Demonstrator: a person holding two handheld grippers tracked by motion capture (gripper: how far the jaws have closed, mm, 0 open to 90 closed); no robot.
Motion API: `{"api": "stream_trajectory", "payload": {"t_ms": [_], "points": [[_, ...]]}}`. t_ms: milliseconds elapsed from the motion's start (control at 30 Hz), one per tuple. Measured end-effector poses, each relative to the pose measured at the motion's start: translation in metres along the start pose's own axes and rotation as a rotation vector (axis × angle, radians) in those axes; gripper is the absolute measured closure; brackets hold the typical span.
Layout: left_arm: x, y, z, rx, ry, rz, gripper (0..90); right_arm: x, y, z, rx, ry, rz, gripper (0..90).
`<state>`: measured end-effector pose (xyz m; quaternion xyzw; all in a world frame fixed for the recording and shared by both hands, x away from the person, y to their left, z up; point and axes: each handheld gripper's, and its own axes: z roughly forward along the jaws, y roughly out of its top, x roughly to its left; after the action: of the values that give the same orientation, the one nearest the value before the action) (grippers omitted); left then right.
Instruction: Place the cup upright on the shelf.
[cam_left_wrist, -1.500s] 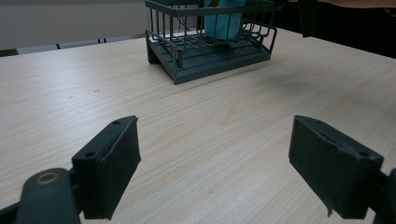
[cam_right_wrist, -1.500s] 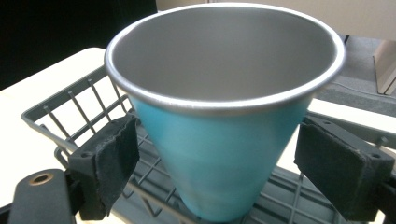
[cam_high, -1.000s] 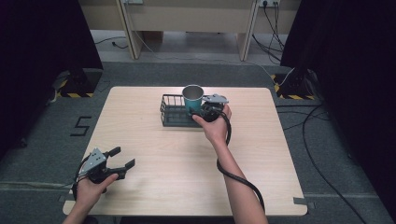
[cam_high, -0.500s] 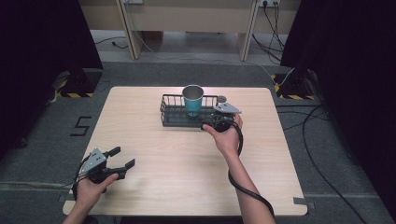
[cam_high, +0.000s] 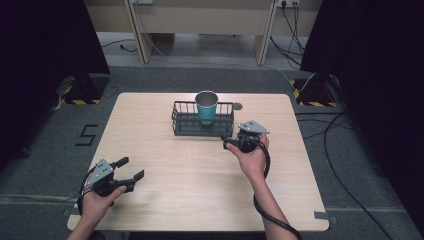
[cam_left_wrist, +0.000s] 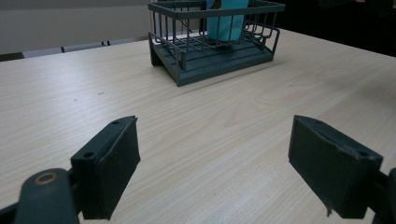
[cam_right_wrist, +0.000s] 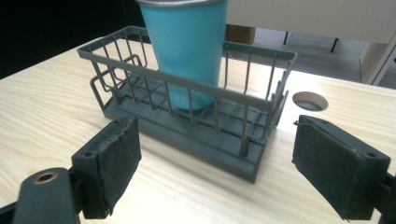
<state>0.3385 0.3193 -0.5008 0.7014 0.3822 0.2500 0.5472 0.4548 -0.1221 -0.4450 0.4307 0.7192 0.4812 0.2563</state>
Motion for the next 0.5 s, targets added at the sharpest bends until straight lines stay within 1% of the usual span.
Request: {"api": "stream_trajectory", "payload": {"t_ms": [33, 133, 167, 267, 433, 467, 500], "points": [[0.000, 0.000, 0.000, 0.000, 0.000, 0.000, 15.7, -0.002, -0.004, -0.004, 0.003, -0.006, -0.008, 16.3], [0.000, 0.000, 0.000, -0.001, 0.001, 0.000, 15.7, -0.004, -0.007, -0.008, 0.001, -0.012, -0.007, 16.6], [0.000, 0.000, 0.000, -0.001, 0.002, 0.000, 15.7, -0.007, -0.011, -0.013, 0.004, -0.017, -0.005, 16.8], [0.000, 0.000, 0.000, -0.001, 0.003, 0.001, 15.6, -0.010, -0.014, -0.018, 0.004, -0.026, -0.008, 17.0], [0.000, 0.000, 0.000, -0.001, 0.003, 0.003, 15.6, -0.016, -0.025, -0.029, 0.011, -0.041, 0.000, 17.7], [0.000, 0.000, 0.000, -0.001, 0.004, 0.004, 15.6, -0.017, -0.032, -0.034, 0.011, -0.043, 0.004, 17.7], [0.000, 0.000, 0.000, -0.001, 0.004, 0.005, 15.6, -0.017, -0.032, -0.034, 0.011, -0.043, 0.004, 17.7]]}}
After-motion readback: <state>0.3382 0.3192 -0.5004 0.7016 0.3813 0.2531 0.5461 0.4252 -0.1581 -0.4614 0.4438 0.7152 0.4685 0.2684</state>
